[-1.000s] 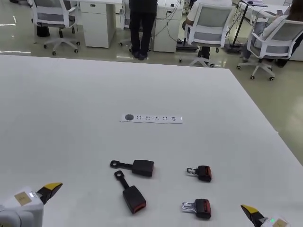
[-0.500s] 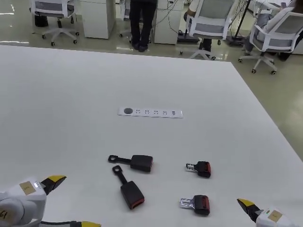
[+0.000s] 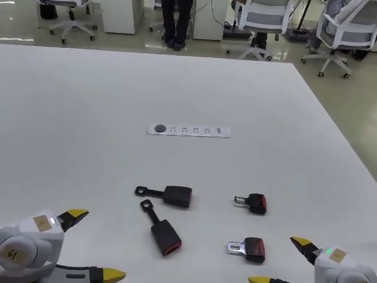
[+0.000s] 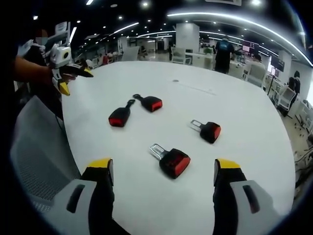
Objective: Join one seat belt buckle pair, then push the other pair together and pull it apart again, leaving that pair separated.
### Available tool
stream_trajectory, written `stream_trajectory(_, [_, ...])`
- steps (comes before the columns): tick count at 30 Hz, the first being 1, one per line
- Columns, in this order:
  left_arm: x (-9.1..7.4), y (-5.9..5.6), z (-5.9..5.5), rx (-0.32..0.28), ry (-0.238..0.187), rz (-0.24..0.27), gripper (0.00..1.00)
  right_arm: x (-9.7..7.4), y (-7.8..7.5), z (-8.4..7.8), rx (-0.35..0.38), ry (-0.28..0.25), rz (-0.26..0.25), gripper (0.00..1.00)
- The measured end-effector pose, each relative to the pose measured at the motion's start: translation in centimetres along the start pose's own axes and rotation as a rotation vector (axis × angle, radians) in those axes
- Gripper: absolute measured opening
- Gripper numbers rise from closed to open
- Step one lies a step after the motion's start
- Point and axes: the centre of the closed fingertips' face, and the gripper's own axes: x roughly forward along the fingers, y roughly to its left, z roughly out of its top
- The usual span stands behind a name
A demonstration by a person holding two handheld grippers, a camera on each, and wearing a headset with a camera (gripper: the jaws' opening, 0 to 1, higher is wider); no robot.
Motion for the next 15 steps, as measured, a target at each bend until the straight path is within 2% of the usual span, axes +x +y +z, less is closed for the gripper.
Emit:
stream_trajectory(6, [1.1, -0.4, 0.4, 0.015, 0.025, -0.046, 0.89, 0.6, -0.6, 0.4, 0.015, -0.008, 0.006, 0.84])
stream_trajectory(8, [1.6, -0.5, -0.1, 0.049, 0.051, -0.073, 0.89, 1.0, -0.7, 0.2, 0.007, -0.001, 0.017, 0.84])
stream_trajectory(10, [2.2, -0.7, 0.2, 0.062, 0.062, -0.091, 0.88, 1.2, -0.7, 0.5, 0.011, 0.003, 0.031, 0.85])
stream_trajectory(15, [3.4, -0.2, 0.5, 0.075, 0.074, -0.114, 0.85, 1.8, -0.9, 0.2, 0.002, 0.035, 0.060, 0.85])
